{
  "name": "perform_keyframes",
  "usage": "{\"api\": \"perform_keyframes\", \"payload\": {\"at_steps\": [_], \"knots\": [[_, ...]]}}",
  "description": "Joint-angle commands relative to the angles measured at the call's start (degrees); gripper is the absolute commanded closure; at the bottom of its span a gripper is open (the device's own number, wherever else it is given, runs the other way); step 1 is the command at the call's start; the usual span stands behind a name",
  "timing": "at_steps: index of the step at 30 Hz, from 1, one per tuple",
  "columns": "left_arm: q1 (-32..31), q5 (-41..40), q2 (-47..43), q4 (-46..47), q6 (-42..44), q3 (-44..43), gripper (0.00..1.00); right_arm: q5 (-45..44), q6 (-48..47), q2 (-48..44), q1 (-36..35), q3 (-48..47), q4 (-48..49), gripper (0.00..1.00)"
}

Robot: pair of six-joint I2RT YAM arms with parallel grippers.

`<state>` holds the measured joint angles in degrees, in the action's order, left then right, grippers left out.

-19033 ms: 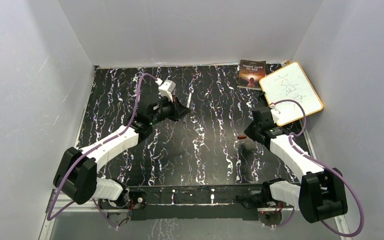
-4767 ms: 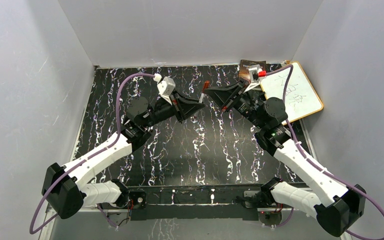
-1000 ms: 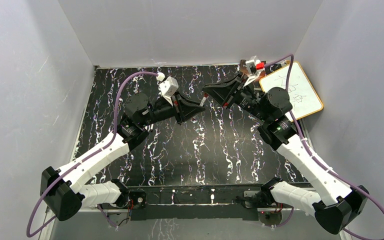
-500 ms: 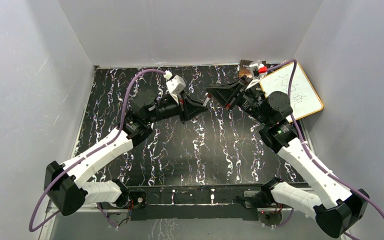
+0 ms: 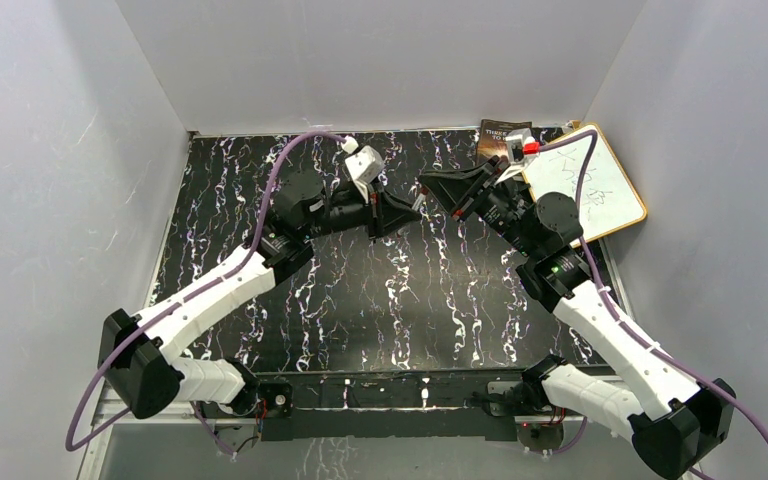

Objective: Insert the pens into the pen caps

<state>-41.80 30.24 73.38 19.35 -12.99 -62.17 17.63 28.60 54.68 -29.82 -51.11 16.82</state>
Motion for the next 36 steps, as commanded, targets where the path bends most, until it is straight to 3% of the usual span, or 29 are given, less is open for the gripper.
{"api": "perform_keyframes", "payload": {"at_steps": [1, 36], "knots": [[1.16, -6.88, -0.70, 13.56, 0.31, -8.66, 1.00, 9.19, 0.62, 1.10, -2.97, 4.03, -10.93, 1.00], [3.37, -9.12, 2.07, 17.21, -0.08, -16.08, 1.00, 6.21, 0.93, 3.12, -9.27, 13.92, -10.64, 1.00]]}}
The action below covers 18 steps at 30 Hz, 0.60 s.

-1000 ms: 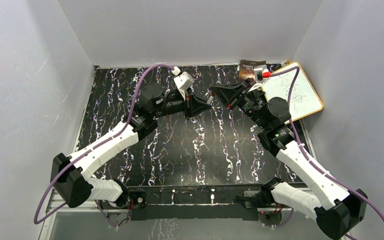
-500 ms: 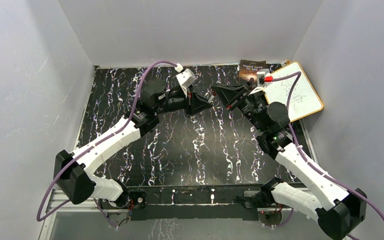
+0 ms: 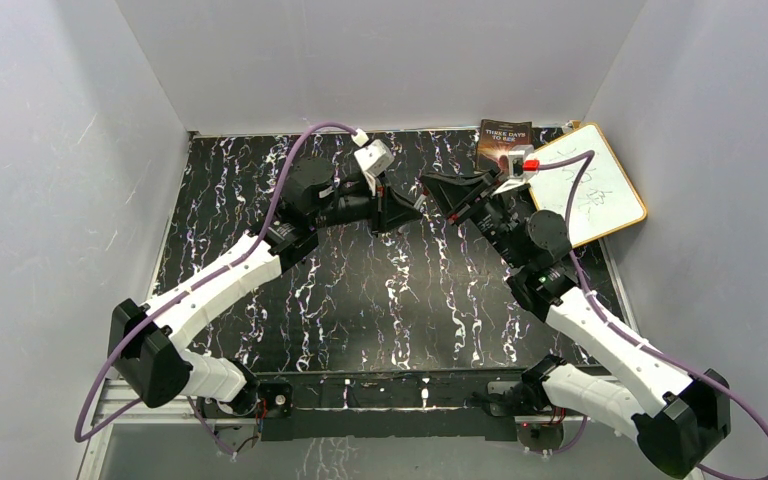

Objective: Insert the pens into the pen caps

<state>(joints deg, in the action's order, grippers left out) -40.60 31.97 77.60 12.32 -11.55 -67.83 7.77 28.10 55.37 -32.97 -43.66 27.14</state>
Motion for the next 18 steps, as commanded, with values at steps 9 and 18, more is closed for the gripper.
{"api": "perform_keyframes", "payload": {"at_steps": [9, 18], "knots": [[2.45, -11.29, -1.58, 24.86, -1.64, -11.92, 1.00, 15.39, 1.91, 2.86, -7.42, 8.34, -20.99, 1.00], [2.80, -12.16, -1.07, 25.46, -1.69, -13.53, 1.00, 14.20, 2.77, 5.09, -9.64, 10.89, -18.77, 1.00]]}}
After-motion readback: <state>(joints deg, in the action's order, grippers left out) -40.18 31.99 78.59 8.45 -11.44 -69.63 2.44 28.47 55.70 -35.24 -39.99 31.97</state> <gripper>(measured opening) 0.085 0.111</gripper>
